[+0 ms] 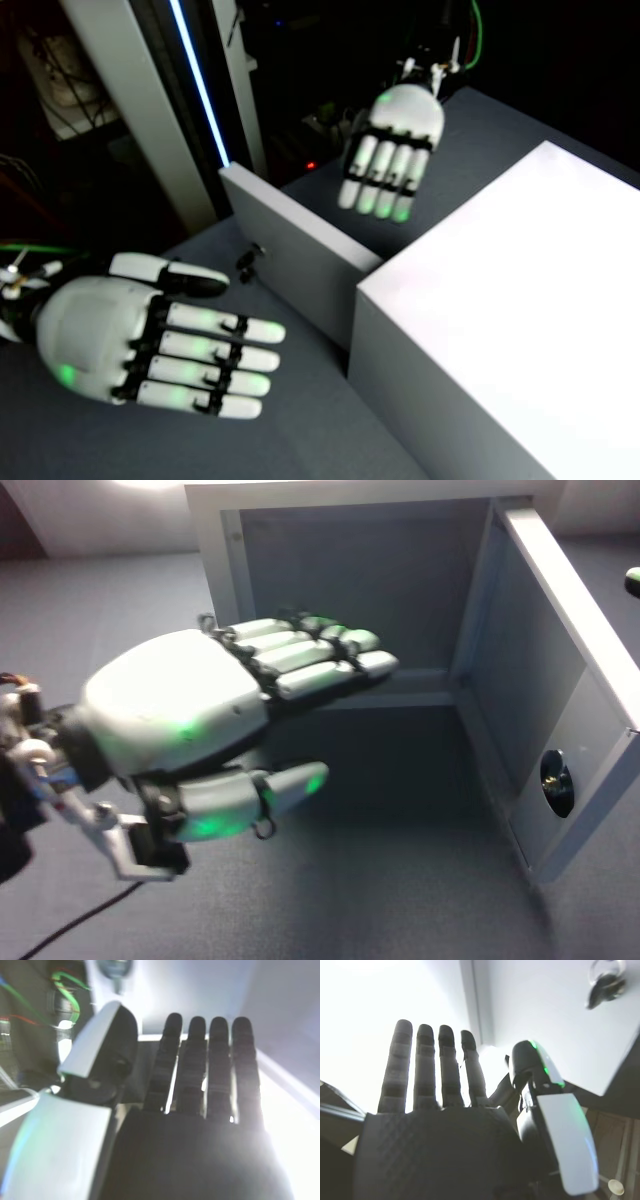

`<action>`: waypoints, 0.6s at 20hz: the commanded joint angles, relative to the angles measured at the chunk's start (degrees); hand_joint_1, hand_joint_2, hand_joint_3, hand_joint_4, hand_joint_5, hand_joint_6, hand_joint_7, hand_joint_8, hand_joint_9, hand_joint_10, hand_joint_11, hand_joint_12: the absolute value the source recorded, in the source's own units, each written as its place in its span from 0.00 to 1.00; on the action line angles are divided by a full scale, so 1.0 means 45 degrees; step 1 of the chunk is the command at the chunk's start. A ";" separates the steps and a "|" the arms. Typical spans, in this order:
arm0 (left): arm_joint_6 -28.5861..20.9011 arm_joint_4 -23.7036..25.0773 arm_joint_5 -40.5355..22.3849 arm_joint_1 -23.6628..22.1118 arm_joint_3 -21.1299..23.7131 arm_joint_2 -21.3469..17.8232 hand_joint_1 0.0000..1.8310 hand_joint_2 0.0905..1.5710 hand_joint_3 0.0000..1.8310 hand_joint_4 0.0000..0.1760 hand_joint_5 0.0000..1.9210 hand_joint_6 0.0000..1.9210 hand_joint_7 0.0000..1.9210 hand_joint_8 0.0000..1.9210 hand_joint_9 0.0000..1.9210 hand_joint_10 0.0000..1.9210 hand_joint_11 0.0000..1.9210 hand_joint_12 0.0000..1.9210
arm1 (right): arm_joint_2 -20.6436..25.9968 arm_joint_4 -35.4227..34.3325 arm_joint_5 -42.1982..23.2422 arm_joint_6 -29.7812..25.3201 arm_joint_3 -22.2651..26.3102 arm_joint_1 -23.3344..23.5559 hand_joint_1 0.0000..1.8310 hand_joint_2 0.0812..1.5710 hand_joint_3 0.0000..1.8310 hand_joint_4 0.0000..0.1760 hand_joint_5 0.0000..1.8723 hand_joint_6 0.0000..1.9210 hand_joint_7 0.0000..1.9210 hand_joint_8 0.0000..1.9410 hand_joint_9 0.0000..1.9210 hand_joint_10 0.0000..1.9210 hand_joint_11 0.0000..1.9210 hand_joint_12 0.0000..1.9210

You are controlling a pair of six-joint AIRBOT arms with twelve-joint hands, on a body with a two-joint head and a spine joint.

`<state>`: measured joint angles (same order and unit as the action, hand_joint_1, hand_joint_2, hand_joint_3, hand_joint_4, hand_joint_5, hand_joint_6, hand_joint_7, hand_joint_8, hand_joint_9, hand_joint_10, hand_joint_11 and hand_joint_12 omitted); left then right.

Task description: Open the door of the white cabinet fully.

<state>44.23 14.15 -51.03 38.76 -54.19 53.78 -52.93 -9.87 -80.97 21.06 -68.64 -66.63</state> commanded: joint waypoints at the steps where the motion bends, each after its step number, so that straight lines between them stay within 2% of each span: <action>1: 0.0006 -0.0372 -0.1983 0.0043 0.0094 -0.0185 0.02 1.00 0.08 0.00 0.07 0.00 0.06 0.00 0.08 0.00 0.09 0.01 | 0.0156 -0.0494 -0.1909 -0.0106 0.0019 0.0087 0.17 0.89 0.00 0.00 0.15 0.00 0.12 0.00 0.10 0.00 0.09 0.03; 3: 0.0447 -0.1625 -0.2772 0.0942 0.0315 -0.0912 0.09 1.00 0.06 0.00 0.11 0.00 0.08 0.00 0.08 0.00 0.09 0.01 | 0.0202 -0.0752 -0.2203 -0.0034 0.0163 0.0063 0.18 0.88 0.00 0.00 0.14 0.00 0.12 0.00 0.09 0.00 0.08 0.02; 5: 0.1134 -0.2720 -0.3668 0.1718 0.0667 -0.1638 0.01 1.00 0.06 0.00 0.04 0.00 0.02 0.00 0.04 0.00 0.07 0.00 | 0.0216 -0.0816 -0.2245 -0.0017 0.0195 0.0063 0.18 0.90 0.00 0.00 0.13 0.00 0.10 0.00 0.07 0.00 0.06 0.01; 10: 0.2265 -0.4823 -0.5843 0.2849 0.1063 -0.2607 0.01 1.00 0.02 0.00 0.04 0.00 0.03 0.00 0.04 0.00 0.07 0.01 | 0.0214 -0.0900 -0.2365 0.0026 0.0196 0.0063 0.23 0.90 0.00 0.00 0.13 0.00 0.10 0.00 0.06 0.00 0.06 0.01; 11: 0.2409 -0.5199 -0.6237 0.2986 0.1067 -0.2636 0.09 1.00 0.04 0.00 0.04 0.00 0.02 0.00 0.01 0.00 0.03 0.01 | 0.0214 -0.0911 -0.2419 0.0026 0.0196 0.0063 0.23 0.90 0.00 0.00 0.13 0.00 0.10 0.00 0.07 0.00 0.06 0.01; 12: 0.2462 -0.5649 -0.6693 0.3147 0.1032 -0.2619 0.11 1.00 0.06 0.00 0.02 0.00 0.00 0.00 0.00 0.00 0.01 0.00 | 0.0216 -0.0923 -0.2506 0.0026 0.0196 0.0063 0.23 0.90 0.00 0.00 0.13 0.00 0.10 0.00 0.07 0.00 0.07 0.01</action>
<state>55.29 -10.57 -72.66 53.47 -49.39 42.26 -52.38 -12.49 -84.09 21.37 -67.79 -66.63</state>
